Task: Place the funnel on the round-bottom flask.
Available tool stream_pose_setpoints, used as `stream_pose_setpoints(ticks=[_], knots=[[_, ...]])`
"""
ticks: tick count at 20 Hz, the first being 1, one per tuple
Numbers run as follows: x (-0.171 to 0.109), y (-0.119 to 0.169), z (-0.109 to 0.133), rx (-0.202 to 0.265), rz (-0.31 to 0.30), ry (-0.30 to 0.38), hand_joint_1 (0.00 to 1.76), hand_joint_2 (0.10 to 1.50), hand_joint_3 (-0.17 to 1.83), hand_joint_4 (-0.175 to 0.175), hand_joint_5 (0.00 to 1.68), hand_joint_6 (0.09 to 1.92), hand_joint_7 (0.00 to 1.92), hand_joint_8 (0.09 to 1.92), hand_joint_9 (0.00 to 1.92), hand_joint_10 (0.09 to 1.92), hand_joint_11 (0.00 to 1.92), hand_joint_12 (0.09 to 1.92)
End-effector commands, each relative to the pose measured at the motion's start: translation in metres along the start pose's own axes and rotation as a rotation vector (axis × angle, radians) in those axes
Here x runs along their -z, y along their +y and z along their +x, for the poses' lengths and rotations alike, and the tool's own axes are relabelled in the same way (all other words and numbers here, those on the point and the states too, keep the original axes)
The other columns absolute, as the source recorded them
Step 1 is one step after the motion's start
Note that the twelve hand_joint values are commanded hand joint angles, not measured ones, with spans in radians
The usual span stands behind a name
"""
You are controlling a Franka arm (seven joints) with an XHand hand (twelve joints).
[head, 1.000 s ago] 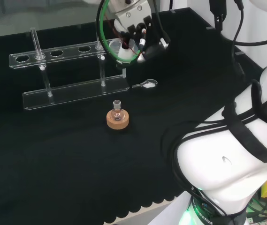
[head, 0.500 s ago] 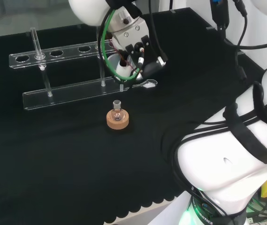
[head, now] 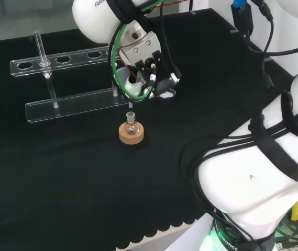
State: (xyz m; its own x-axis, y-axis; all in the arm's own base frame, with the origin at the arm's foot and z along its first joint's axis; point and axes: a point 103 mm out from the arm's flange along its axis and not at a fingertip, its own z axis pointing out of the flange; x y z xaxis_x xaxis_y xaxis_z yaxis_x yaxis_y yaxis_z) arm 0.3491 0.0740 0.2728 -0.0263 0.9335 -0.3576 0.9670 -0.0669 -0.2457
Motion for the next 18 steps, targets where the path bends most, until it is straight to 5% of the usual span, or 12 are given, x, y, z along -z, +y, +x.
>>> stream_pose_setpoints(ticks=[1, 18], knots=[[-0.009, 0.007, 0.003, 0.010, 0.012, -0.001, 0.95, 0.68, 0.68, -0.049, 0.88, 0.76, 0.74, 0.77, 1.11, 0.50, 0.75, 1.14], [-0.033, 0.026, 0.005, 0.009, 0.026, 0.006, 0.94, 0.68, 0.69, -0.055, 0.87, 0.77, 0.74, 0.77, 1.11, 0.50, 0.75, 1.14]])
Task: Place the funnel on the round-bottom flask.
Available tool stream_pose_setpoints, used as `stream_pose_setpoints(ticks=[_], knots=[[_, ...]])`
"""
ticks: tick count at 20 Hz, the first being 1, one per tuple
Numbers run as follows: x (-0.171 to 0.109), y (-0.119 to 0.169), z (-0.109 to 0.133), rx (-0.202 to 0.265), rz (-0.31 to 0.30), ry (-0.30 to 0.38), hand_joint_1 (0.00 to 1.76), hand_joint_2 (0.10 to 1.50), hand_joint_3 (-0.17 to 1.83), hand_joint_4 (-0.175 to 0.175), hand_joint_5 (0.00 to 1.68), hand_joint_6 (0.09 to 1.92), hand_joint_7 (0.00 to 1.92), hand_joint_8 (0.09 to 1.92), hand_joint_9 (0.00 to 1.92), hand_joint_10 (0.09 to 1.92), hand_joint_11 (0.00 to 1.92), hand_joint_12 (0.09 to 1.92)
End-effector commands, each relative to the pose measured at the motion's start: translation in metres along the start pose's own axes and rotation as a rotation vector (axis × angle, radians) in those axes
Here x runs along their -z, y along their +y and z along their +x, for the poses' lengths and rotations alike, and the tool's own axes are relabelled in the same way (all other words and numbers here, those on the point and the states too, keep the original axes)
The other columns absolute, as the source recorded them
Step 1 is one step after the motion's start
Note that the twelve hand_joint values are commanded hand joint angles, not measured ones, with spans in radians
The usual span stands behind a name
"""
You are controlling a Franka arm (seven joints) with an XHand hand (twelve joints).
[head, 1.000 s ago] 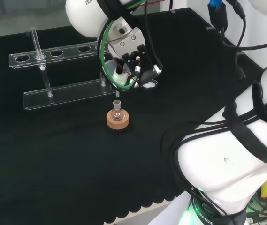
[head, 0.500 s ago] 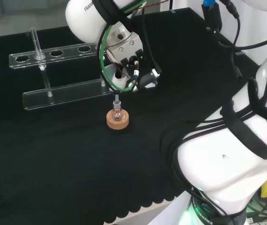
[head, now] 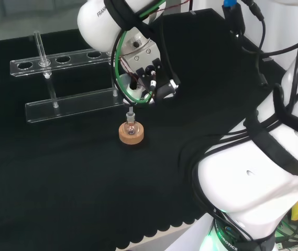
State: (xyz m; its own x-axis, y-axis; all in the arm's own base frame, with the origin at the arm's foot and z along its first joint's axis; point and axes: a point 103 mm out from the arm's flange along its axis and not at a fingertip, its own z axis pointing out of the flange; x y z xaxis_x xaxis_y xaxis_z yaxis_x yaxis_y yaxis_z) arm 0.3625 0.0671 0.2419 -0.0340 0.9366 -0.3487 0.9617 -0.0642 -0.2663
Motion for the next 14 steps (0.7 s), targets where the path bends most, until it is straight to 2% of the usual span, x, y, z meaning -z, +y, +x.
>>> stream_pose_setpoints(ticks=[1, 14], knots=[[-0.0068, 0.0056, -0.0001, -0.001, 0.009, 0.001, 0.94, 0.68, 0.69, -0.055, 0.87, 0.77, 0.74, 0.77, 1.11, 0.50, 0.75, 1.14], [-0.0079, 0.0113, 0.0015, -0.003, 0.015, -0.001, 0.93, 0.69, 0.70, -0.060, 0.86, 0.77, 0.73, 0.78, 1.11, 0.50, 0.75, 1.14]])
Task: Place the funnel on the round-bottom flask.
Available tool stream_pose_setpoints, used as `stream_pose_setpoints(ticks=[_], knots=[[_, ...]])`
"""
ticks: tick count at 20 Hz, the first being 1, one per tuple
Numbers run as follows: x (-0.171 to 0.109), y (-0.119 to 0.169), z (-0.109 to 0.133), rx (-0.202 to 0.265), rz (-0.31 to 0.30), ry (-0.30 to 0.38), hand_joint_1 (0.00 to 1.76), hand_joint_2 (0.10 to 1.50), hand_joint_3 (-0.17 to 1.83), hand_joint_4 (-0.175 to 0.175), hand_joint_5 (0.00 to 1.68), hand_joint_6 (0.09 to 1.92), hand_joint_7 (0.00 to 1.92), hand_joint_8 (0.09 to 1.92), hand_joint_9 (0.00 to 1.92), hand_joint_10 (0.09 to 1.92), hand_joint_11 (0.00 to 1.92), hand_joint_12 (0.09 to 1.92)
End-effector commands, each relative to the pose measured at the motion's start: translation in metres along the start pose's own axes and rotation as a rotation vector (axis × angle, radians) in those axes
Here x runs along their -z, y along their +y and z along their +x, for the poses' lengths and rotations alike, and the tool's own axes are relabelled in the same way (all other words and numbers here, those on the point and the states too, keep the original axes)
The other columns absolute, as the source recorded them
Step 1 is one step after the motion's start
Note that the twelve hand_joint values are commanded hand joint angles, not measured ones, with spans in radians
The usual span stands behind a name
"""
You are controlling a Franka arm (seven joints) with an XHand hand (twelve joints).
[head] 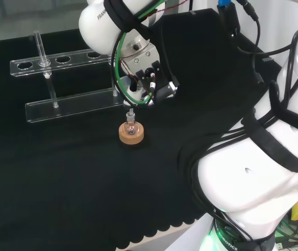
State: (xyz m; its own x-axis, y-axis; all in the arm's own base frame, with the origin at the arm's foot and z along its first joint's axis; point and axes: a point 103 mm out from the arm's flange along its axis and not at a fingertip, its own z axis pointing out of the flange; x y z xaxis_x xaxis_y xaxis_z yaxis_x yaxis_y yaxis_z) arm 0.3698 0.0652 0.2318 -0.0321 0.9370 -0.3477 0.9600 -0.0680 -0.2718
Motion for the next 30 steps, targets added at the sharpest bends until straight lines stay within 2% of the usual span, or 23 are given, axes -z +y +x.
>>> stream_pose_setpoints(ticks=[1, 16, 30], knots=[[0.000, 0.002, 0.000, -0.001, 0.013, 0.000, 0.93, 0.69, 0.70, -0.060, 0.86, 0.77, 0.73, 0.78, 1.10, 0.50, 0.75, 1.14], [-0.017, 0.012, -0.002, 0.011, 0.029, 0.013, 0.93, 0.69, 0.70, -0.061, 0.85, 0.78, 0.72, 0.78, 1.10, 0.51, 0.75, 1.14], [-0.018, 0.010, 0.003, 0.033, 0.033, -0.015, 0.92, 0.69, 0.70, -0.061, 0.85, 0.79, 0.72, 0.79, 1.09, 0.52, 0.75, 1.14]])
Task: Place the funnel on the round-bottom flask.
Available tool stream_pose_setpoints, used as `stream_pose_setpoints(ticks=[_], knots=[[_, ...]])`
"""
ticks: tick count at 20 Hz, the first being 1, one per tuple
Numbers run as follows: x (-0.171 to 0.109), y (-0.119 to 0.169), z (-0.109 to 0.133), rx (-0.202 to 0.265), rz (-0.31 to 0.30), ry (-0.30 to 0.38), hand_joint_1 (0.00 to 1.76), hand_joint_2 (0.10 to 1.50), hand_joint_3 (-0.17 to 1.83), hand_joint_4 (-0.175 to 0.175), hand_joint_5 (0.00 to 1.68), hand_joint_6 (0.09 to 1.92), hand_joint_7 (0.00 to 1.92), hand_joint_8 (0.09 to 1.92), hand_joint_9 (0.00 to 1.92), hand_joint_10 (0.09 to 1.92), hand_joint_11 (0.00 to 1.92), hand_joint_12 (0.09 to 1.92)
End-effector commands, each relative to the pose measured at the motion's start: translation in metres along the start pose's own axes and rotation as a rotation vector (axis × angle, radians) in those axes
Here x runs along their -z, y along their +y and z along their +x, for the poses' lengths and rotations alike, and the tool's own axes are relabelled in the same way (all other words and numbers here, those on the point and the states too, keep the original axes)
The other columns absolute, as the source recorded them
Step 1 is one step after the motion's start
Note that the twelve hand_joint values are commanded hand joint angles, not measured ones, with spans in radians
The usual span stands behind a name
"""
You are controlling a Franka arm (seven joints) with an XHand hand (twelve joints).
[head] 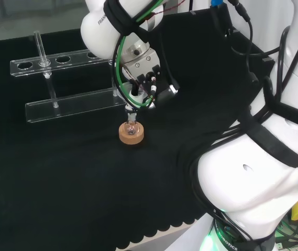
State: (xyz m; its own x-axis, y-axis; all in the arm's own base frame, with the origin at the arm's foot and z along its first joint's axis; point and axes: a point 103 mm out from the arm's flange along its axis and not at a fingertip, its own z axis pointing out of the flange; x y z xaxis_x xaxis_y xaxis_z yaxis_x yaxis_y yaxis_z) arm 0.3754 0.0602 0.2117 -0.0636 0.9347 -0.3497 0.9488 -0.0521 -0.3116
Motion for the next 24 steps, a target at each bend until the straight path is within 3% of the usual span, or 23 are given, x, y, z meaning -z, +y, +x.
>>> stream_pose_setpoints(ticks=[1, 15, 24], knots=[[0.000, -0.001, 0.001, 0.005, -0.002, -0.001, 0.92, 0.69, 0.70, -0.061, 0.85, 0.79, 0.72, 0.79, 1.09, 0.52, 0.75, 1.14], [0.004, -0.006, 0.016, 0.017, -0.006, -0.016, 0.92, 0.70, 0.70, -0.062, 0.84, 0.79, 0.72, 0.79, 1.09, 0.52, 0.74, 1.15], [0.003, -0.003, 0.012, 0.011, -0.009, -0.022, 0.92, 0.70, 0.70, -0.062, 0.84, 0.80, 0.71, 0.79, 1.08, 0.53, 0.74, 1.15]])
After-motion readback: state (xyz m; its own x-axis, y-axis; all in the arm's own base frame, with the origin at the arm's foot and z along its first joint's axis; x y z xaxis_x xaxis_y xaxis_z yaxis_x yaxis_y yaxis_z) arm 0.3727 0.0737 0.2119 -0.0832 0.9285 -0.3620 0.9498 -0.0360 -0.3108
